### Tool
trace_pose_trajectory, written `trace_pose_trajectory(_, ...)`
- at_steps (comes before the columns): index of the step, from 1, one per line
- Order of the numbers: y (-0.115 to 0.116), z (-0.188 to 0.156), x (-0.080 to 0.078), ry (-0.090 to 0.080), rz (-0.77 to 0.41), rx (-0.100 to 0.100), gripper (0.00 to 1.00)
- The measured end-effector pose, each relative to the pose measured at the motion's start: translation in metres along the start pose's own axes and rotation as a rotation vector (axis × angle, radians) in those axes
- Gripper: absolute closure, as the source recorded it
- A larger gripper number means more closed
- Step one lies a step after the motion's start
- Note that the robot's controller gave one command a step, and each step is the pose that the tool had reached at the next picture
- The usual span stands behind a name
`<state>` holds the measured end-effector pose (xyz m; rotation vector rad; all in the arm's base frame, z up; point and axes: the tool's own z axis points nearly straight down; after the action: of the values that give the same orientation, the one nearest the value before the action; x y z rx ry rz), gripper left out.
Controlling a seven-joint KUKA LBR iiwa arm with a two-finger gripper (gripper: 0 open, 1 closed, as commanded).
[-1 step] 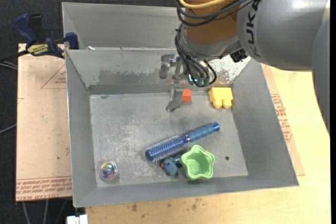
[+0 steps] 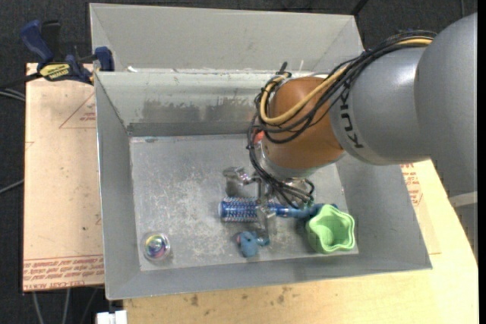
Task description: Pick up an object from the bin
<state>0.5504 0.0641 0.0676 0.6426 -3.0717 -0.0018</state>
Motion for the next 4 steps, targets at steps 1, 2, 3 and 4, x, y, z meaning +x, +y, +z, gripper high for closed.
trace_pose_trajectory(1, -0.005, -0.034, 0.008, -0.007, -0.028, 0.003, 0.00)
trace_pose_trajectory(2, -0.011, -0.032, 0.008, -0.006, 0.049, 0.000, 0.00)
trace_pose_trajectory(3, -0.008, -0.001, 0.010, -0.003, -0.041, 0.001, 0.00)
trace_pose_trajectory(4, -0.008, -0.002, 0.009, -0.004, -0.038, 0.000, 0.00)
